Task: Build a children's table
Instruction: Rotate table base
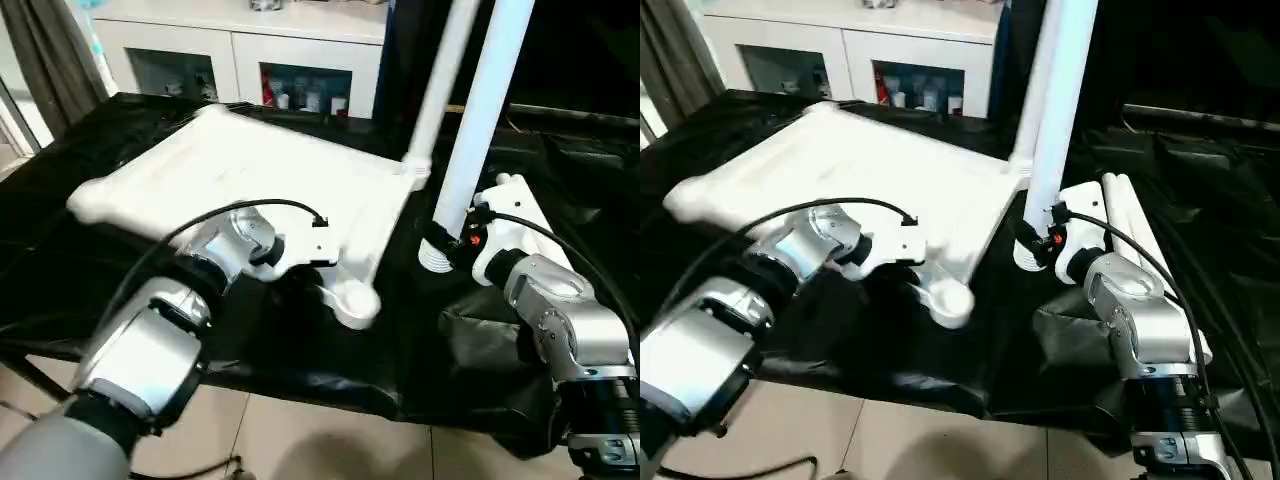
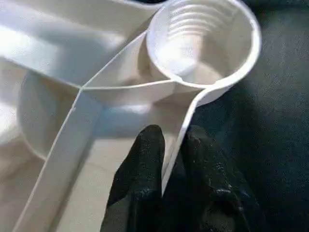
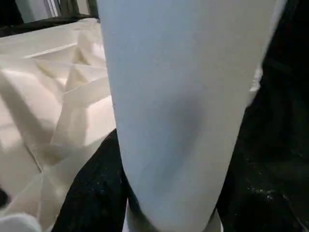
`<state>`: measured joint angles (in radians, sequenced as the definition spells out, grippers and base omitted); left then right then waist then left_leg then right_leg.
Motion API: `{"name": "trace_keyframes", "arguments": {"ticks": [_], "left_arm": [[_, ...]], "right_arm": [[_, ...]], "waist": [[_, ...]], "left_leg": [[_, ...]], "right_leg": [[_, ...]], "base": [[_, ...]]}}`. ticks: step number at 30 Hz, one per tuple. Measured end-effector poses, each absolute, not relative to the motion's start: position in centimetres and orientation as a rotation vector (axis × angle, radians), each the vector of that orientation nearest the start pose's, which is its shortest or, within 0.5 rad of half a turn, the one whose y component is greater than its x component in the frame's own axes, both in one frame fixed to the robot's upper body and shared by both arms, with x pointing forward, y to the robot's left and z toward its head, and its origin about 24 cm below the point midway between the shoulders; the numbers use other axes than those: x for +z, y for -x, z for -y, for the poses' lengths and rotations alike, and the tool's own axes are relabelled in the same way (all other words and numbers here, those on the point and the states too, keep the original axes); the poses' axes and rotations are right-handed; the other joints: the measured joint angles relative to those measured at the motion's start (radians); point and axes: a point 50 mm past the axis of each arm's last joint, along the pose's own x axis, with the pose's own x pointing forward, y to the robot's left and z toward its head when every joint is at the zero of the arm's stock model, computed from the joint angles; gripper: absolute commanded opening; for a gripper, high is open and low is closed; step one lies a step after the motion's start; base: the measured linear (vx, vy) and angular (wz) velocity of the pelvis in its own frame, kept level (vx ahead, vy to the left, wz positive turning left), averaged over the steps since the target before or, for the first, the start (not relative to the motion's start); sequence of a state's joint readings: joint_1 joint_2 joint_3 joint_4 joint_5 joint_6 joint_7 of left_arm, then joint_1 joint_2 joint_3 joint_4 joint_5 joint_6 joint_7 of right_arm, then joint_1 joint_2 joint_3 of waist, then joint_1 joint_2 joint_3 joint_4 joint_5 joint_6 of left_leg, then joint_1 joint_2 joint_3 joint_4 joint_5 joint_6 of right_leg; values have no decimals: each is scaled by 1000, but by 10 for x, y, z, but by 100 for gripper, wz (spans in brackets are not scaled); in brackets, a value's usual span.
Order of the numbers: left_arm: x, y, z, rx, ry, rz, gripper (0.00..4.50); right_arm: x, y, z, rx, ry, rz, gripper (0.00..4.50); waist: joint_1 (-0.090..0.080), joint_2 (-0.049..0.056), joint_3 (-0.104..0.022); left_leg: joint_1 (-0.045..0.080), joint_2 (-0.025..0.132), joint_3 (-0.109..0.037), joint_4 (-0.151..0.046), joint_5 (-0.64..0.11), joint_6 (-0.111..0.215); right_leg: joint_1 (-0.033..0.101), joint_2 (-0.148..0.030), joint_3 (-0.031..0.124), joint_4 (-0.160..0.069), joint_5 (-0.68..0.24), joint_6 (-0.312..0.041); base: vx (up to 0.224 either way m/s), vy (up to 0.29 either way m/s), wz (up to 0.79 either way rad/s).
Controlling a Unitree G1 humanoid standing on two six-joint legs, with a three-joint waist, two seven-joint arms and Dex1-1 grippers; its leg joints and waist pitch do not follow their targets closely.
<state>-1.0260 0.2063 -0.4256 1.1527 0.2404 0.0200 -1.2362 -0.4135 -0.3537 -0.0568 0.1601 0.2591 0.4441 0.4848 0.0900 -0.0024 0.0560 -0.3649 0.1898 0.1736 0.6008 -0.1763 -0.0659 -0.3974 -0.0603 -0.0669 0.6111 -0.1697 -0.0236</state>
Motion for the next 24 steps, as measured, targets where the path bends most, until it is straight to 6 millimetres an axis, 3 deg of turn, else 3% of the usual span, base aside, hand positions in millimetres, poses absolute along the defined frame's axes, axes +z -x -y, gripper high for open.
{"name": "trace_keyframes", "arguments": {"ticks": [3,7,19,22,24], "left_arm": [[71,-360,-81,-1342,-545,-654,41],[67,-359,-77,-1292,-496,-609,23],[60,-356,-81,-1205,-583,-435,0],[61,-354,-84,-1220,-575,-418,59],[58,-352,-88,-1223,-548,-437,59]], "right_arm": [[99,-323,188,465,30,-184,193],[99,-323,188,465,32,-177,193],[97,-323,181,473,21,-178,193],[97,-323,180,474,20,-177,193],[97,-323,179,475,18,-176,193]], "waist": [[-2,0,0],[-6,-1,0],[-6,-1,1],[-7,-1,1],[-5,-1,1]], "left_leg": [[0,0,0,0,0,0],[-2,0,0,-1,0,0],[-1,1,0,-2,0,0],[-2,1,0,-2,0,0],[-2,1,0,-3,0,0]], "right_leg": [[0,0,0,0,0,0],[-1,0,-1,0,-2,3],[-3,1,-1,-1,-2,4],[-5,1,-1,-1,-2,4],[-6,1,-1,-1,-2,3]], "base": [[0,0,0],[0,0,0],[0,0,0],[0,0,0],[0,0,0]]}}
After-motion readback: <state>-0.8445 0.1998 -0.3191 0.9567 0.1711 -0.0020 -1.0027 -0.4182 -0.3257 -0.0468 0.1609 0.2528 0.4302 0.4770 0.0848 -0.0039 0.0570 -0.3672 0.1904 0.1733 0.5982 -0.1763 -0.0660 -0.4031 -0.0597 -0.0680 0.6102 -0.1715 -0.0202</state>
